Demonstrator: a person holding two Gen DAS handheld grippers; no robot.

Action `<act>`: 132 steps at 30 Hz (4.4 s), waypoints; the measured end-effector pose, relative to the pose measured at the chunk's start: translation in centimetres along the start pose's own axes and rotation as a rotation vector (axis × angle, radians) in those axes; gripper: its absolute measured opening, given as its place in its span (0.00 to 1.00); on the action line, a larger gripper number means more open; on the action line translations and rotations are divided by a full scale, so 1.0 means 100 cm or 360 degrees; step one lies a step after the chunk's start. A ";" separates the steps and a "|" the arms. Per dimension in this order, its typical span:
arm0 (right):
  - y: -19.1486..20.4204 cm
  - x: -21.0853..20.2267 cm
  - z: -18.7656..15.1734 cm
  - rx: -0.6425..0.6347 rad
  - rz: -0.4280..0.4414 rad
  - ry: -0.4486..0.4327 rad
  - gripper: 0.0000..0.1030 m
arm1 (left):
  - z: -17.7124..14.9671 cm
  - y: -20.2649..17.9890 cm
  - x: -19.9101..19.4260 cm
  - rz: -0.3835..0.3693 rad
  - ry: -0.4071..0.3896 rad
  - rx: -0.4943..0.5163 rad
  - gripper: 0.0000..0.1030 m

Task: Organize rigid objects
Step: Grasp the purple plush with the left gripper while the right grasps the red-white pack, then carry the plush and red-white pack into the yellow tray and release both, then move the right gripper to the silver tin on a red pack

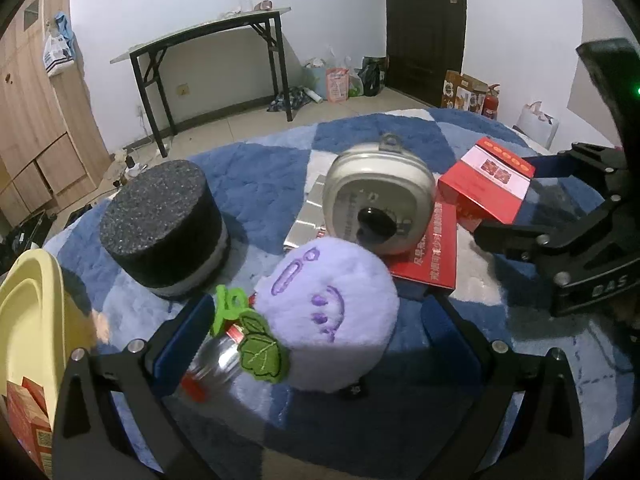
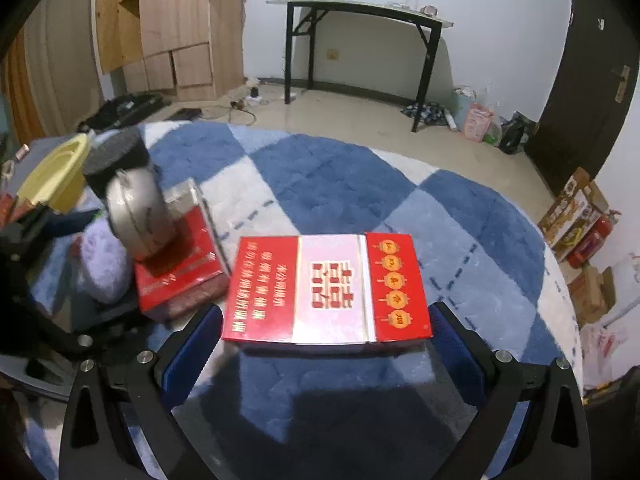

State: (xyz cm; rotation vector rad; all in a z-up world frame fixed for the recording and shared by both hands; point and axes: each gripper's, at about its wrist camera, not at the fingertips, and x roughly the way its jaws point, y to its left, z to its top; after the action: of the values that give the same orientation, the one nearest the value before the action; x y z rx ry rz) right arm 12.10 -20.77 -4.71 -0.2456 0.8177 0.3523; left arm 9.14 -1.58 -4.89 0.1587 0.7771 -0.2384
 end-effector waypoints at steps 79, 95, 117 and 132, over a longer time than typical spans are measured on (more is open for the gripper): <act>0.349 0.050 0.140 -0.0870 0.0525 0.0135 0.87 | -0.077 0.296 -0.088 0.0436 0.0066 -0.1343 0.49; 0.295 -0.021 0.124 -0.0673 0.0511 -0.0094 1.00 | -0.051 0.272 -0.130 0.0400 -0.0142 -0.1330 1.00; 0.065 -0.066 0.063 -0.0207 0.0248 -0.0195 1.00 | 0.023 0.126 -0.038 0.0083 -0.0060 -0.0833 1.00; 0.062 -0.022 0.052 -0.0402 0.0279 -0.0235 1.00 | 0.038 0.095 0.004 0.0178 0.0110 -0.0510 1.00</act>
State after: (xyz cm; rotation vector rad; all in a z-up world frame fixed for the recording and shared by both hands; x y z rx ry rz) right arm 11.72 -13.72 -0.14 -0.3801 0.6498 0.6328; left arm 14.58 6.58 -1.98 -0.0928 0.8619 -0.0006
